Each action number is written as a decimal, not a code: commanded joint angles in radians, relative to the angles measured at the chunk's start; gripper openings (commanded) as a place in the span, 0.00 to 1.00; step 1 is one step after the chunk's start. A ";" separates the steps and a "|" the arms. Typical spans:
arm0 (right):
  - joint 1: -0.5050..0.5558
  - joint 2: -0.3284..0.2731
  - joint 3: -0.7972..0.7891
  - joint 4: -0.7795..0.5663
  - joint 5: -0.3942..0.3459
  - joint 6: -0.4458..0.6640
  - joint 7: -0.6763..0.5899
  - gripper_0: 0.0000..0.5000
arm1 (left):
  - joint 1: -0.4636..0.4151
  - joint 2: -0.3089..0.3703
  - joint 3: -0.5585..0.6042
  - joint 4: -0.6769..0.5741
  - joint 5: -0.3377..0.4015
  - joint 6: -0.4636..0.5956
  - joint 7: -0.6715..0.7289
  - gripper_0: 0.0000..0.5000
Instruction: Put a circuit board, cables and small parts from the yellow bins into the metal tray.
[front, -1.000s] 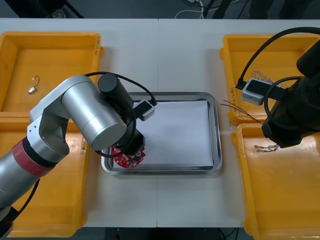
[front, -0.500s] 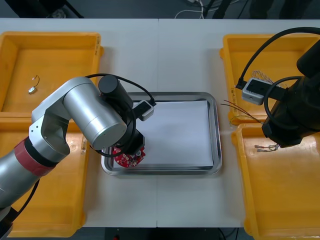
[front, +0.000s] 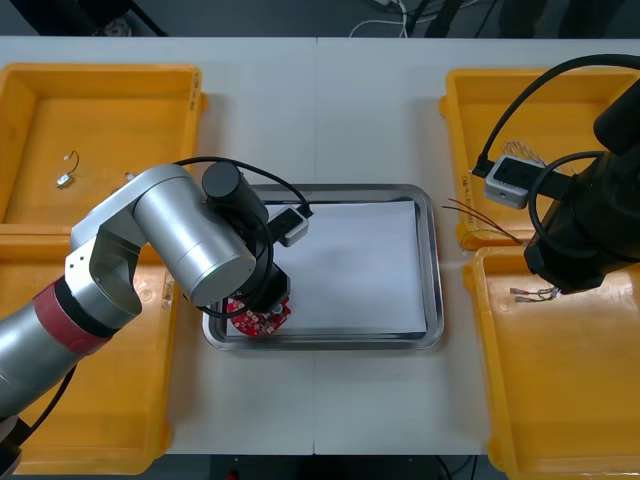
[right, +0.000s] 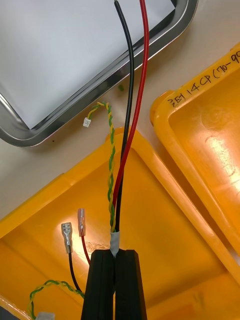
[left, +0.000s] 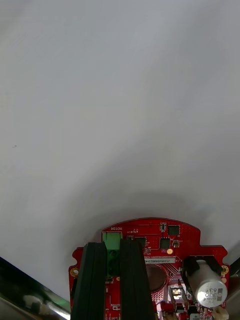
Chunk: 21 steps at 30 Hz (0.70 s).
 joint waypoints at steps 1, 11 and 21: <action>-0.034 0.008 0.010 -0.024 0.013 0.003 0.037 0.00 | -0.037 0.025 -0.011 -0.010 -0.001 -0.014 0.003 0.30; -0.034 0.008 0.008 -0.024 0.018 0.003 0.039 0.00 | -0.037 0.028 -0.009 -0.015 0.006 -0.023 0.008 1.00; -0.035 0.008 0.010 -0.025 0.018 0.003 0.039 0.00 | -0.037 0.031 0.004 -0.027 0.007 -0.020 0.020 1.00</action>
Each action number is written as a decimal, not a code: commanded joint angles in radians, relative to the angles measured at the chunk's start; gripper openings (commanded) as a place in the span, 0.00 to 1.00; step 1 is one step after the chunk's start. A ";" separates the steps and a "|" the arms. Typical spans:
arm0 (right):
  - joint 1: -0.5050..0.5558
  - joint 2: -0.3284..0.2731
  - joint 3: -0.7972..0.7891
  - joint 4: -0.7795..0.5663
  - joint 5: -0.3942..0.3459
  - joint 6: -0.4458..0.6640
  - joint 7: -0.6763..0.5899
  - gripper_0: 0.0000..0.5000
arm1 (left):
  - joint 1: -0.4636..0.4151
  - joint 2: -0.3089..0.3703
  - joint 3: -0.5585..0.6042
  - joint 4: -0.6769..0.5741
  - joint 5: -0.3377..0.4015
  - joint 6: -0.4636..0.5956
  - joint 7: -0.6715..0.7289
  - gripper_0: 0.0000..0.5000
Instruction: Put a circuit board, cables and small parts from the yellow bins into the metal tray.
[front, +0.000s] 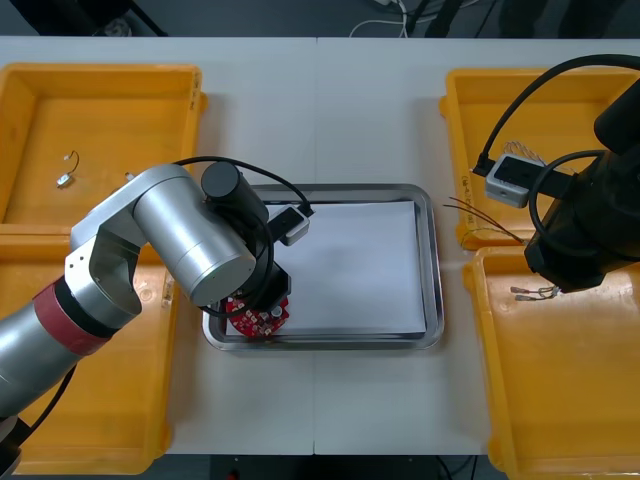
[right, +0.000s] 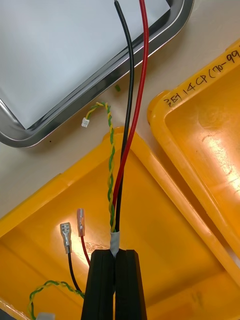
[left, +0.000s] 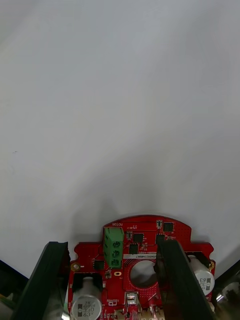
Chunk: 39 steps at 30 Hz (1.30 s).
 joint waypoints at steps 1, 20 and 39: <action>-0.033 0.008 0.010 -0.025 0.009 0.003 0.038 0.00 | -0.037 0.030 0.009 -0.030 0.006 -0.006 0.020 1.00; -0.113 0.150 0.139 -0.025 0.074 0.010 0.043 0.00 | -0.072 0.023 0.253 -0.139 0.150 0.255 0.008 1.00; -0.207 0.209 0.510 -0.008 0.281 -0.156 0.106 0.00 | -0.208 0.056 0.439 -0.064 0.215 0.394 -0.043 1.00</action>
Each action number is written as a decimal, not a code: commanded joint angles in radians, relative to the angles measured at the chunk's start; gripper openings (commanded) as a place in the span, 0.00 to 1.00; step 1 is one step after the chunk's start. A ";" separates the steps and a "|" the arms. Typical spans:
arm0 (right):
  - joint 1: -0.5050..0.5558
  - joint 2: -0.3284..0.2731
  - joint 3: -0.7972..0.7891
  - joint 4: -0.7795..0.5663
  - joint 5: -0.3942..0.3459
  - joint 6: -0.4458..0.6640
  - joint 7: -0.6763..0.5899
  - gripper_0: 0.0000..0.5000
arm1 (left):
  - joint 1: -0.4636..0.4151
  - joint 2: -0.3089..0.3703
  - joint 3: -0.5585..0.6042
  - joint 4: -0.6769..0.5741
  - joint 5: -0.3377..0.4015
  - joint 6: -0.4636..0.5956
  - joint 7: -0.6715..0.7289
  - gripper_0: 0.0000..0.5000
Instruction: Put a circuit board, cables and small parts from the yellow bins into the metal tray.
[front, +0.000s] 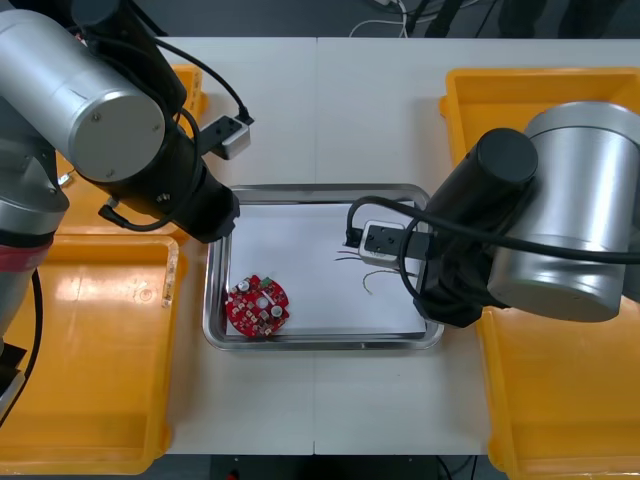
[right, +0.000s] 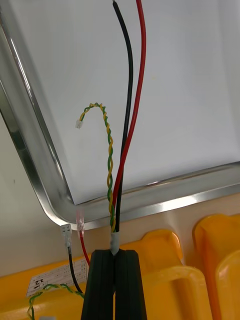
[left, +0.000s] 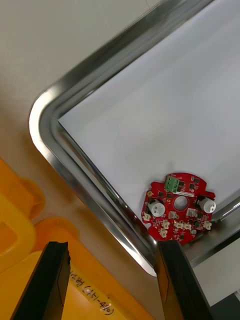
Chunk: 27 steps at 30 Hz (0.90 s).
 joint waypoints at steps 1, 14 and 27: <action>-0.041 0.010 0.069 0.004 0.022 -0.081 0.054 0.00 | -0.089 0.049 0.075 0.051 0.038 0.008 -0.049 1.00; -0.048 0.095 0.075 0.173 0.063 -0.127 0.388 0.00 | -0.141 0.095 0.213 0.243 -0.038 0.008 -0.230 1.00; -0.054 0.193 0.156 0.263 0.197 -0.132 0.445 0.00 | -0.225 0.172 0.268 0.454 -0.086 0.008 -0.301 1.00</action>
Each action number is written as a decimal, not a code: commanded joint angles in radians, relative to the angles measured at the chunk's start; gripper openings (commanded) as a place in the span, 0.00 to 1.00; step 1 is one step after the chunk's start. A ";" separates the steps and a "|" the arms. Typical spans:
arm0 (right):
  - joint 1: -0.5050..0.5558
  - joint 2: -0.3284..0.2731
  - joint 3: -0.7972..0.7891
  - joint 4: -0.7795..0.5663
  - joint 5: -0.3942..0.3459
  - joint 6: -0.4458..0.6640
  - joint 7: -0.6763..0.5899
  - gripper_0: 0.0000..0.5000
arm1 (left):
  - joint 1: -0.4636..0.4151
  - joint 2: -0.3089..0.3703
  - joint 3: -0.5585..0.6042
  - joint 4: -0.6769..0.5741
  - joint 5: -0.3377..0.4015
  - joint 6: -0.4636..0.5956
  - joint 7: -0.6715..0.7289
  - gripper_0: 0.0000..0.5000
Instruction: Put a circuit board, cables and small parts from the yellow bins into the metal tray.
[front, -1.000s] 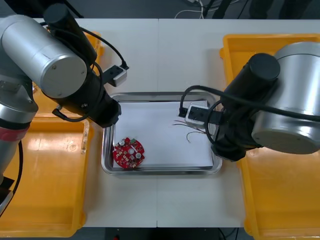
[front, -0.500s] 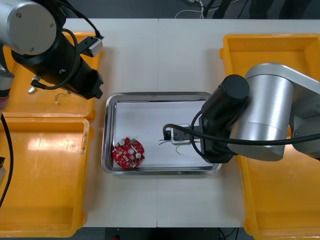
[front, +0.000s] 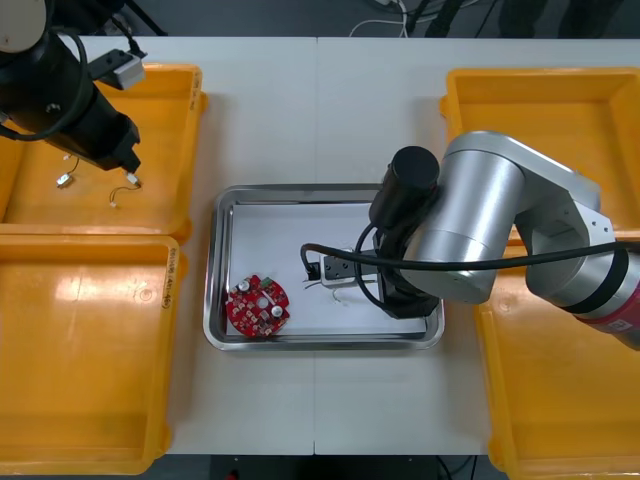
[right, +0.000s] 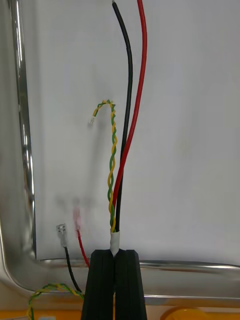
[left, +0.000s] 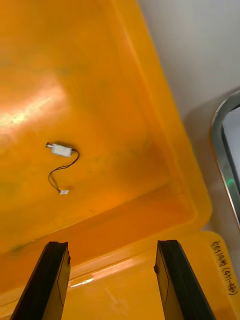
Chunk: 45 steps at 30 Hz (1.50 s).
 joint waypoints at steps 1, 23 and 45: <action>-0.043 0.026 0.082 -0.010 0.070 -0.016 0.021 0.00 | -0.085 0.067 0.034 0.055 -0.023 0.008 -0.038 1.00; -0.036 0.056 0.191 0.094 0.155 -0.138 0.052 0.00 | -0.091 0.081 0.149 0.270 -0.147 -0.199 -0.273 1.00; -0.036 0.058 0.188 0.094 0.158 -0.118 0.052 1.00 | -0.091 0.079 0.116 0.476 -0.144 -0.423 -0.345 1.00</action>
